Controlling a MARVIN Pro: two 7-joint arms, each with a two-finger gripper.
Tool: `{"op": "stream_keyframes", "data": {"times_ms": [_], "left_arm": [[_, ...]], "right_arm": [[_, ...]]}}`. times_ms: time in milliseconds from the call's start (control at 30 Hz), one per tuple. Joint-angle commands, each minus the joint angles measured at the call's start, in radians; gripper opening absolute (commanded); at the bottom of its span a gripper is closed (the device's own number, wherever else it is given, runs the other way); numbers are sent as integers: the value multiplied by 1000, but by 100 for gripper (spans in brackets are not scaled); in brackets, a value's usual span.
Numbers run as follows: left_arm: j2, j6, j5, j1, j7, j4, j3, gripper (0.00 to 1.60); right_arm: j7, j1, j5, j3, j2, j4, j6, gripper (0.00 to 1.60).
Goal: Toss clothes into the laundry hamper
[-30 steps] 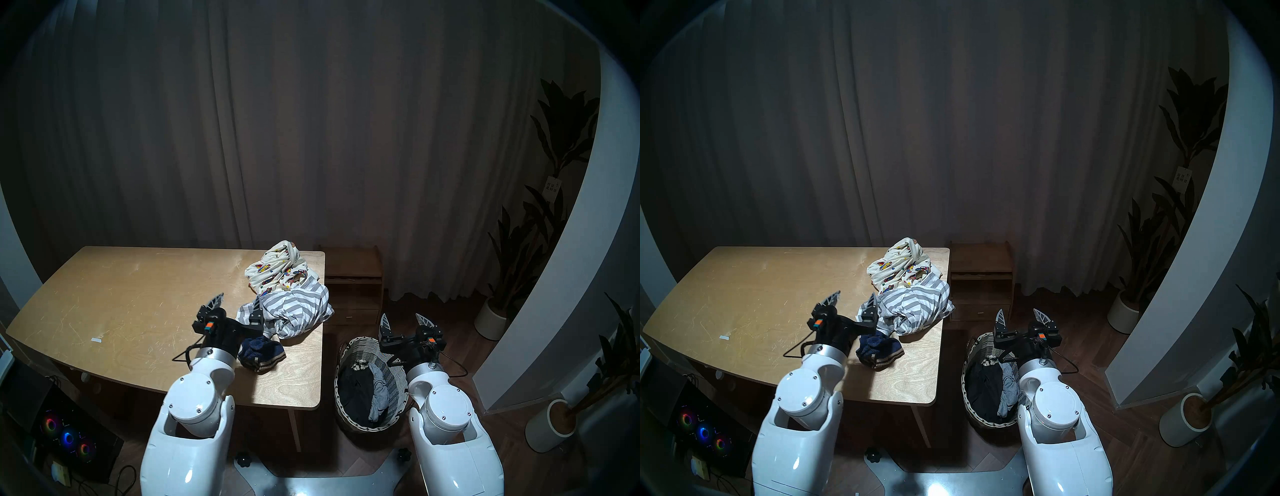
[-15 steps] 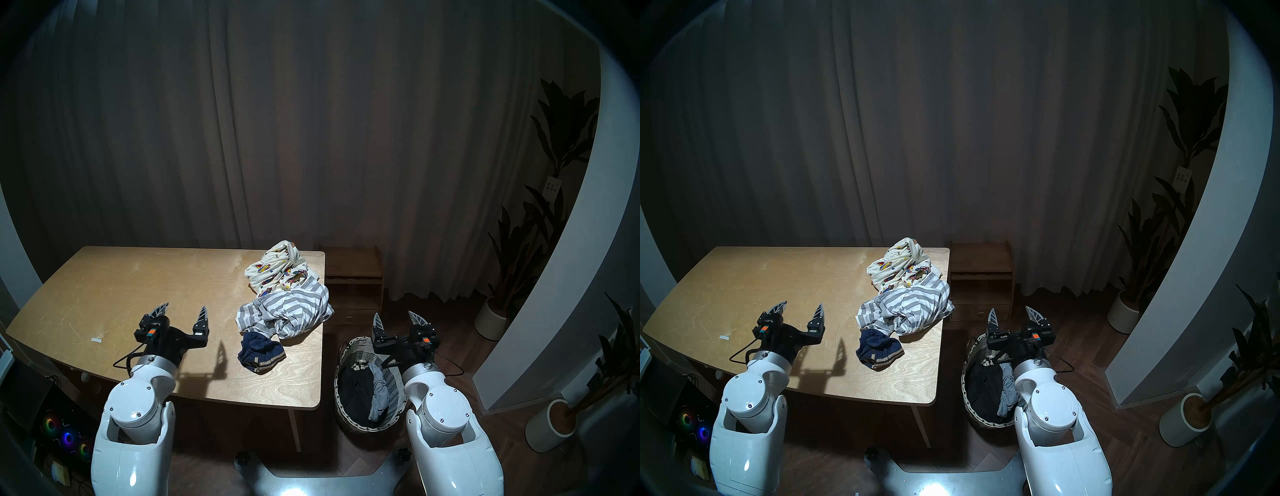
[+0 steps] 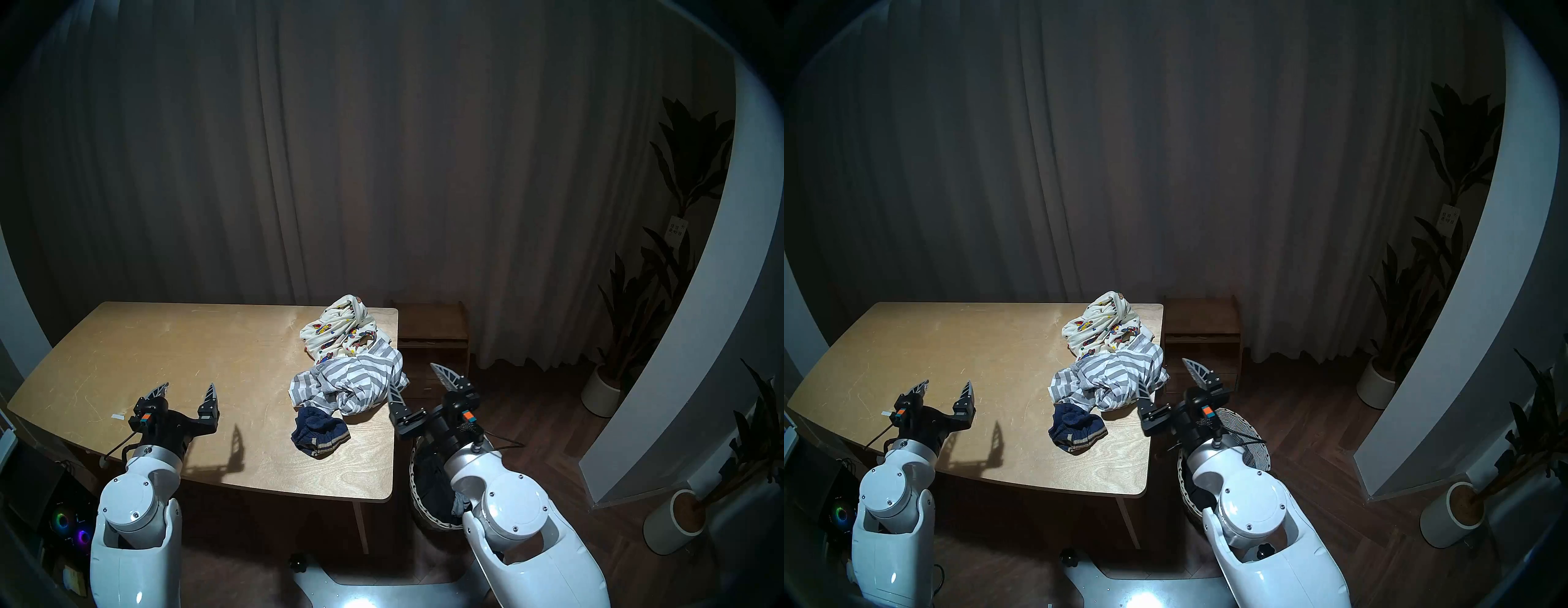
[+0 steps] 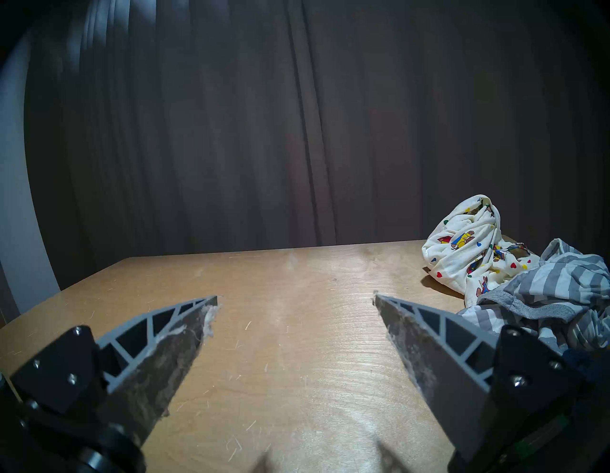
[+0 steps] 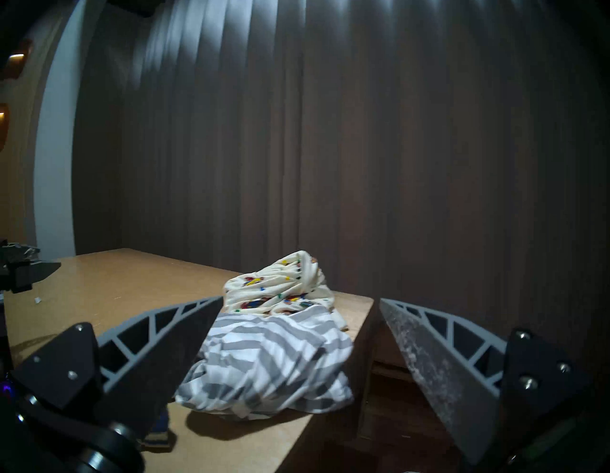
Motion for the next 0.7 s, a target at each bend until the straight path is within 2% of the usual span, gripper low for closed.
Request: {"op": "stream_keyframes", "data": {"times_ms": [0,267,433,667], "left_arm": [[-1,-26,-20,1,-12,-25,-13,160],[0,-29,-31,3,-21,-23,-17,160],[0,-34,-36,4,-26,-23,-19,160],[-1,-39,-39,5,-30,-22,-20,160]], "right_arm": [[-48,115,38,-134,45,60,12,160],[-82,194,64,-250,66,126,20,160],[-179,255,96,-352,94,143,-8,160],[-301,309,154,-449,116,181,-17,160]]}}
